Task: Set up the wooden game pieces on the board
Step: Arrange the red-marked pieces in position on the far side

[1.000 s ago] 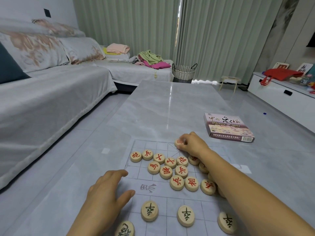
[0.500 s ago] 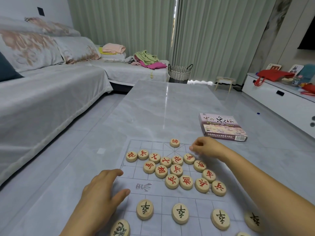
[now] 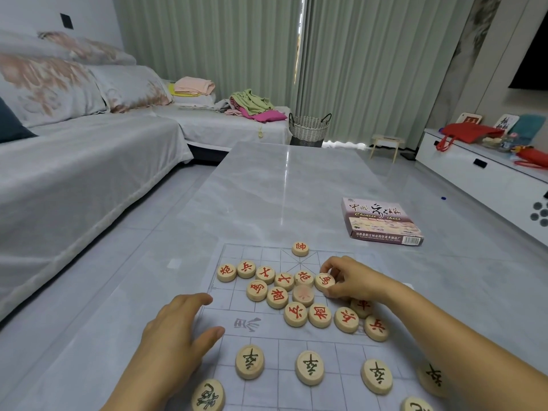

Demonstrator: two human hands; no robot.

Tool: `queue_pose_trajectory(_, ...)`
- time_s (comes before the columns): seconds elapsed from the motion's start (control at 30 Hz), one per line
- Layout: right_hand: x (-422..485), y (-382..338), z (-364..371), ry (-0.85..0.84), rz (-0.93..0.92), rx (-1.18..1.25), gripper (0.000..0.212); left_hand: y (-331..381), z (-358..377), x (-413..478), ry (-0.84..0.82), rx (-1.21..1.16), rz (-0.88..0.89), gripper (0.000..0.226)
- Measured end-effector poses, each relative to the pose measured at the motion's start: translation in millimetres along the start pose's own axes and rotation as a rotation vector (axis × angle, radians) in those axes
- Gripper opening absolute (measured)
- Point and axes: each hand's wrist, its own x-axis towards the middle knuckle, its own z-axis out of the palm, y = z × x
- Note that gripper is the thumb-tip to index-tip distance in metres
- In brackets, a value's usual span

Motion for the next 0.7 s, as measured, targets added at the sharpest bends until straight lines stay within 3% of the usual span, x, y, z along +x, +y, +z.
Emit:
queue_pose_trajectory(0.2, -3.1, 2.2, -0.7, -0.01, 0.017, 0.079, 0.046, -0.8, -0.6, -0.2, 0.003, 0.0, -0.007, 0.045)
queue_pose_trajectory(0.37, -0.7, 3.8, 8.8, 0.082, 0.009, 0.054, 0.036, -0.5, 0.3, -0.2, -0.002, -0.003, -0.006, 0.046)
queue_pose_trajectory(0.7, -10.5, 13.4, 10.4, 0.088, -0.026, 0.227, 0.033, -0.9, 1.2, 1.0, -0.011, -0.007, -0.008, 0.046)
